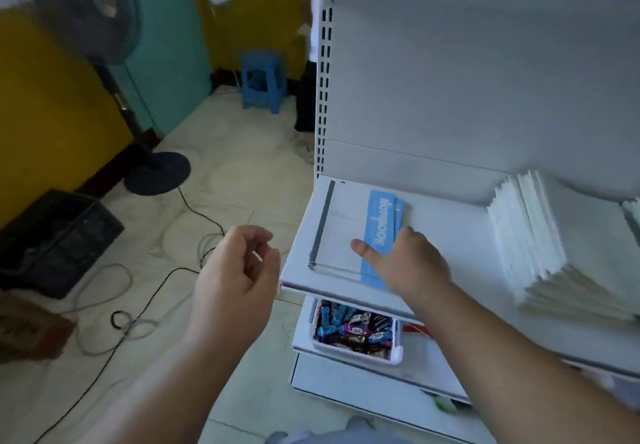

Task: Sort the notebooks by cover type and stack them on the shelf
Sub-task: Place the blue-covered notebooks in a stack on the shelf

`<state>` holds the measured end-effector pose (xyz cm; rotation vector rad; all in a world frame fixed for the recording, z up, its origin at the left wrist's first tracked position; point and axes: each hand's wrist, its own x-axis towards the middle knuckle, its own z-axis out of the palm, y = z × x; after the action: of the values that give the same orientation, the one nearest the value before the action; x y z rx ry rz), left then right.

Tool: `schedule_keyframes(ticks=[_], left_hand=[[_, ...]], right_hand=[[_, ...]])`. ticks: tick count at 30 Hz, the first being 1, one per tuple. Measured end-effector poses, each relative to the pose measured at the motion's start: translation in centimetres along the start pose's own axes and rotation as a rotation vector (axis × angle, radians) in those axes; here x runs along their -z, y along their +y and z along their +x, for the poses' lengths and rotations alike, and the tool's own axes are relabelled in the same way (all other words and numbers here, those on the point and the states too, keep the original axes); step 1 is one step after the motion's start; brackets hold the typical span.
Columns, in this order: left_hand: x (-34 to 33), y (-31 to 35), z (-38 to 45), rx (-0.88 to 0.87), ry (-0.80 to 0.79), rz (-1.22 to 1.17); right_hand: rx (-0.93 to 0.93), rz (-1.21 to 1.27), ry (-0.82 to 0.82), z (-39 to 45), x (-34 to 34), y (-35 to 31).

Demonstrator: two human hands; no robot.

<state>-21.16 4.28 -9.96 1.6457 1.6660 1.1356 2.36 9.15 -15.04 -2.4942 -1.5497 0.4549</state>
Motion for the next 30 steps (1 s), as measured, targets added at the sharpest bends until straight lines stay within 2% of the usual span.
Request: schedule_keyframes(ticks=[5,10,11,14,16,18,19,21,22,24,26,30], left_hand=[[1.4,-1.9,4.0,-0.092,-0.193,-0.009],[1.1,-3.5,5.0,-0.071,-0.288,-0.003],[0.9,-3.5,5.2,-0.069,-0.309,-0.010],[-0.4,-2.9,6.2,0.028,-0.454,0.029],[-1.5,-2.4,6.8,0.182,-0.602,0.064],[-2.3,-1.9,6.9,0.378,-0.646,-0.138],[-2.5,-1.7,6.8,0.444,-0.603,-0.273],[-2.3,-1.7,6.7,0.444,-0.466,-0.435],[-2.2,-2.0,6.7,0.422,-0.414,-0.464],[-2.1,-2.6,6.8,0.413,-0.348,-0.499],[-1.9,-3.2,6.8,0.422,-0.323,-0.522],[-1.8,-3.9,6.8,0.417,-0.303,-0.541]], right_hand=[[-0.138,0.061,0.011,-1.0,-1.9,-0.1],[-0.267,0.190,0.120,-0.9,-1.2,1.5],[-0.290,0.343,0.110,-0.8,-1.1,1.7],[-0.325,1.015,0.040,-1.8,0.4,0.5],[-0.250,1.199,0.003,-3.2,1.1,-1.1],[-0.155,1.258,-0.049,-4.6,1.5,-2.5],[-0.123,1.260,-0.073,-4.9,1.5,-2.8],[-0.123,1.147,-0.047,-4.6,1.1,-2.7],[-0.158,0.984,0.000,-4.1,0.6,-2.3],[-0.240,0.496,0.077,-3.0,-0.5,-1.5],[-0.243,0.153,0.075,-2.1,-1.9,-1.1],[-0.277,0.108,0.018,-0.9,-2.2,-1.0]])
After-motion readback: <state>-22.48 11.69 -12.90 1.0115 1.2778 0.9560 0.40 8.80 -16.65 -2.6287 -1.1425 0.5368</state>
